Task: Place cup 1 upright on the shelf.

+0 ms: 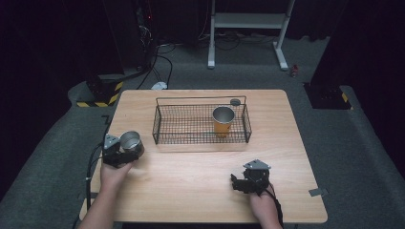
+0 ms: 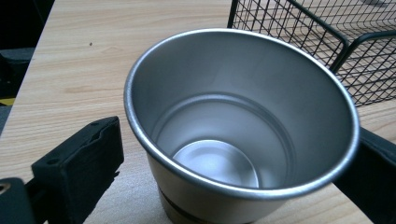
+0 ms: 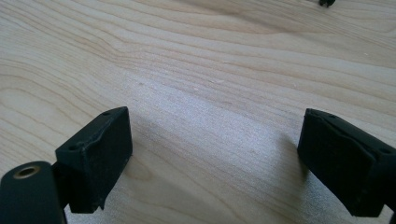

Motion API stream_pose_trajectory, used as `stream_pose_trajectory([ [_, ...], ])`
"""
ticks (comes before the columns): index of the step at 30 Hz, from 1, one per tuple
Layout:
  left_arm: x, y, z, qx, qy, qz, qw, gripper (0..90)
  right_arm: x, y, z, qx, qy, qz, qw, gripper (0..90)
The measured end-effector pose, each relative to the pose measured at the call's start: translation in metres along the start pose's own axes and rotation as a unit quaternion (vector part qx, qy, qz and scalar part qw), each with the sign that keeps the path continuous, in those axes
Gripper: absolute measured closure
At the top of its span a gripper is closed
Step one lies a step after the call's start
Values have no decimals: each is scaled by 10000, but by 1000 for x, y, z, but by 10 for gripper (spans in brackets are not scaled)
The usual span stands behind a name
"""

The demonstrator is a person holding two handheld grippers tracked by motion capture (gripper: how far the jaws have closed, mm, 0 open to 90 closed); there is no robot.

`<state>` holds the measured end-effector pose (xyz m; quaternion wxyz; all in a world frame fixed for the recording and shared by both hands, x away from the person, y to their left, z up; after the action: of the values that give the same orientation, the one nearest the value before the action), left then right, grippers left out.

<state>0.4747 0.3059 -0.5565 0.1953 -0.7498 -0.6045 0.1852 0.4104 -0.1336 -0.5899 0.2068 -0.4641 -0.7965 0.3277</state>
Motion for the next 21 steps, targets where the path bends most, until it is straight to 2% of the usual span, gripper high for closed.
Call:
stream_pose_trajectory([
  [5,0,-1,-5,-195,-75,37,9998,83,0,0,0,0,0,1,10000,101],
  [7,-2,-1,-6,-266,13,23,9996,106,0,0,0,-1,-1,2,10000,101],
  [9,-3,-2,-7,-308,8,53,9995,127,0,0,0,0,-2,1,10000,101],
  [13,-5,-1,-7,-337,77,30,9994,160,0,0,0,-1,-1,0,10000,101],
  [17,-6,-3,-6,-336,247,-25,9991,181,0,0,0,-2,-2,0,10000,101],
  [21,-7,-3,-6,-338,290,-32,9990,185,0,0,0,-2,-4,0,10000,101],
])
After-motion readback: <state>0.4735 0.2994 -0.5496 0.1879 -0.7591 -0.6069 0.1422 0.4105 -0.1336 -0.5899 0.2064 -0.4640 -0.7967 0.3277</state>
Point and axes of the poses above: each handheld gripper's, and its own axes: y roughly forward along the jaws, z roughly out of its underside, x roughly to its left, the point moved 9 cm from there along y, roughly forward along the jaws, and after that the axes turned 3 degrees about -z, right-handed, at the moved point
